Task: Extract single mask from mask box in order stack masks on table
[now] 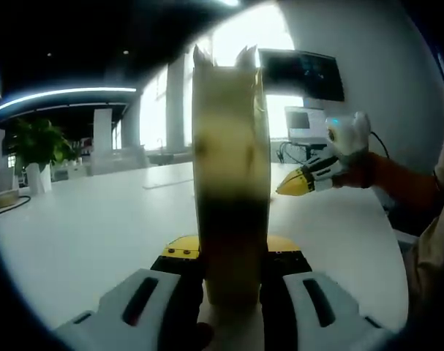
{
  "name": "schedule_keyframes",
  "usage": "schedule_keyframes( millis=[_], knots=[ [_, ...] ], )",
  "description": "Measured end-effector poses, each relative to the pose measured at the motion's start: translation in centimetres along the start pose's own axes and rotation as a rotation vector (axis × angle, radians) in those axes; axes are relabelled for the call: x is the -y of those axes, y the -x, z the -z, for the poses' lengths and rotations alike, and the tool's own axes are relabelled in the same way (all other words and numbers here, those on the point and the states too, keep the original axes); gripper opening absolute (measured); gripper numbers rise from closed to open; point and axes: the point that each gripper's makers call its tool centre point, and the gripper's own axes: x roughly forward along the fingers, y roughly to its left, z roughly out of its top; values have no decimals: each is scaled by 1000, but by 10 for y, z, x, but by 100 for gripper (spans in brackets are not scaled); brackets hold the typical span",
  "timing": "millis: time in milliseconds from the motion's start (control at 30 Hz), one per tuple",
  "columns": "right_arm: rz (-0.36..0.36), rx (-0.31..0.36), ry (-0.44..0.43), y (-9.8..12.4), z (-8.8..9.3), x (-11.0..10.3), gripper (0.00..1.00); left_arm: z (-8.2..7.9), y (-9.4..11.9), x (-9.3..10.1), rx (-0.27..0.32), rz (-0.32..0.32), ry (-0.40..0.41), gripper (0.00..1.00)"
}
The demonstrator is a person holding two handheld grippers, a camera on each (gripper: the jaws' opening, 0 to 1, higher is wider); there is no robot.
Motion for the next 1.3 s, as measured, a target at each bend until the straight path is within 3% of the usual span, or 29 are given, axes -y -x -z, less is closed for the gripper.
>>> schedule_keyframes(
  millis=[200, 467, 667, 800, 1033, 1300],
  knots=[
    [18, 68, -18, 9, -5, 3, 0, 0, 0, -1, 0, -1, -2, 20],
    [48, 143, -143, 18, -3, 13, 0, 0, 0, -1, -1, -2, -2, 20],
    [35, 142, -198, 17, 9, 11, 0, 0, 0, -1, -1, -2, -3, 20],
    [47, 179, -232, 20, 4, 15, 0, 0, 0, -1, -1, -3, -3, 20],
    [46, 180, -243, 21, 7, 14, 0, 0, 0, -1, -1, -3, -4, 20],
    [51, 169, -196, 21, 8, 12, 0, 0, 0, 0, -2, -3, -3, 20]
  ],
)
